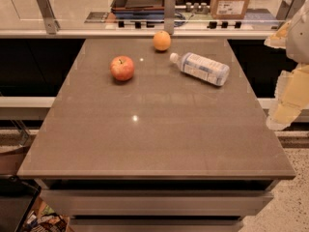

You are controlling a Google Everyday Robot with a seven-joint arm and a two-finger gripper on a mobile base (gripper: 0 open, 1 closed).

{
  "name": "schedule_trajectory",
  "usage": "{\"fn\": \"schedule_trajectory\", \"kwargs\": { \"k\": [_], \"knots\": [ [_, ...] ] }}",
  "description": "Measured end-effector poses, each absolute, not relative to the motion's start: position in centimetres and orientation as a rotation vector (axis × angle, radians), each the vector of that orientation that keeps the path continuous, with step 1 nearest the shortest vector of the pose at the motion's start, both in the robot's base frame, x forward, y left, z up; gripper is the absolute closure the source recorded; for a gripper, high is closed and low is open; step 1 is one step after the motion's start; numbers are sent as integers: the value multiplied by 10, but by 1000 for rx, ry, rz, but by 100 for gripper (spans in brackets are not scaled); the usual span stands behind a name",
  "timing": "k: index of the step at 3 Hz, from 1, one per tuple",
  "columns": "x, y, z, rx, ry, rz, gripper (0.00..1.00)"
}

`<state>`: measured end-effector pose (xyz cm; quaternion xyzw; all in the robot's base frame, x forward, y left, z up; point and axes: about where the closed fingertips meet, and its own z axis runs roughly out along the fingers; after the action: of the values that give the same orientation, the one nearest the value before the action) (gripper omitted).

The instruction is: Place blue plastic bottle upright

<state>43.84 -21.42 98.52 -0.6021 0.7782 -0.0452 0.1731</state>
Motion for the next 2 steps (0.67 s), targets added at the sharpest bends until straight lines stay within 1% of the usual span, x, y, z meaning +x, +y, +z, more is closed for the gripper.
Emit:
{"fn": "schedule_trajectory", "kwargs": {
  "k": [1, 2],
  "knots": [
    [438, -214, 985, -1708, 2207, -128, 0],
    [453, -212, 990, -1689, 2217, -120, 0]
  ]
}}
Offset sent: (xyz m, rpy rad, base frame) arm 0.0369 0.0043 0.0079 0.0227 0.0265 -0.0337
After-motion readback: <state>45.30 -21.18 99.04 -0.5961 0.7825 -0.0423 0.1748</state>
